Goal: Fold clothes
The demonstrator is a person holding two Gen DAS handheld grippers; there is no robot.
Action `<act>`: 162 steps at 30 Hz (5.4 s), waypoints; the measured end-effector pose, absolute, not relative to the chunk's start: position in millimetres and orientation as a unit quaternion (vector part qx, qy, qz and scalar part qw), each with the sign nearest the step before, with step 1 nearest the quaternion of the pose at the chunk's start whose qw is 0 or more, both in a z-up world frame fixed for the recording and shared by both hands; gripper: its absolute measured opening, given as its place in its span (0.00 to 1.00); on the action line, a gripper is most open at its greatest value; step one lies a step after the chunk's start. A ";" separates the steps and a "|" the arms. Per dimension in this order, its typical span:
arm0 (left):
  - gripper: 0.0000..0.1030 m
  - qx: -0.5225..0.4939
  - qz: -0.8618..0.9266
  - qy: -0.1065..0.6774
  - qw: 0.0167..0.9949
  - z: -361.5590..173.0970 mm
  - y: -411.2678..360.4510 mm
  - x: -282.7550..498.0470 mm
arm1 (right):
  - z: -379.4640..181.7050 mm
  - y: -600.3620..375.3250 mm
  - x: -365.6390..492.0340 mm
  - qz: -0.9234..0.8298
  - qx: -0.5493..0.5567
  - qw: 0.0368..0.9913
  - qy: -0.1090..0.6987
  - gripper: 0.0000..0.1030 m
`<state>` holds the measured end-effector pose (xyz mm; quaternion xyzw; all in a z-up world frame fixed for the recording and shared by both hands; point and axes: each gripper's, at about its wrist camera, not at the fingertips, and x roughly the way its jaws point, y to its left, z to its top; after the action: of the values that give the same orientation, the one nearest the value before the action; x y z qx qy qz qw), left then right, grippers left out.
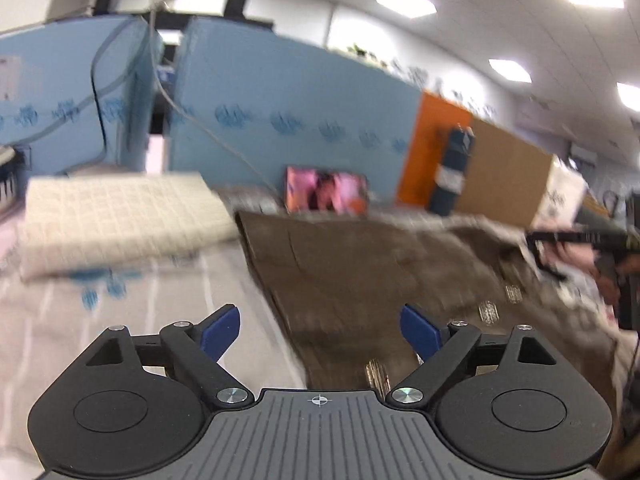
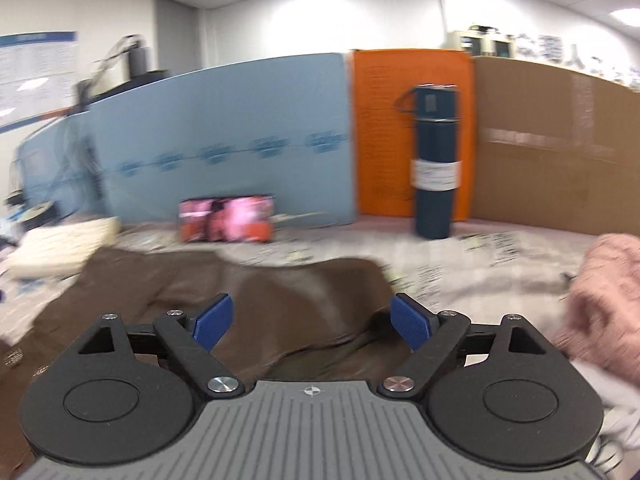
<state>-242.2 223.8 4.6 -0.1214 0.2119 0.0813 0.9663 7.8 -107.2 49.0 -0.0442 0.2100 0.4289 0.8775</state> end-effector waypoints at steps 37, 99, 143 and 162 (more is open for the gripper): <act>0.25 0.034 0.057 0.235 0.970 -14.9 159.8 -238.4 | -10.2 -92.1 -45.3 0.469 -0.061 0.834 0.285 0.90; 0.84 0.119 0.116 0.262 0.950 -1.2 154.4 -225.6 | 3.7 -85.9 -67.4 0.521 -0.144 0.807 0.237 0.94; 0.93 0.223 -0.072 0.236 0.943 5.0 64.2 -283.4 | 6.8 -125.0 -163.8 0.723 -0.180 0.651 0.146 1.00; 0.93 0.148 -0.110 0.207 0.961 7.2 102.7 -305.1 | 6.8 -77.1 -163.2 0.680 -0.198 0.694 0.129 1.00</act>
<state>-305.1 102.7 7.2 0.1480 0.2066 -0.1098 0.9609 -163.2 -77.1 6.8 -0.1979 0.1293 0.6805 0.6936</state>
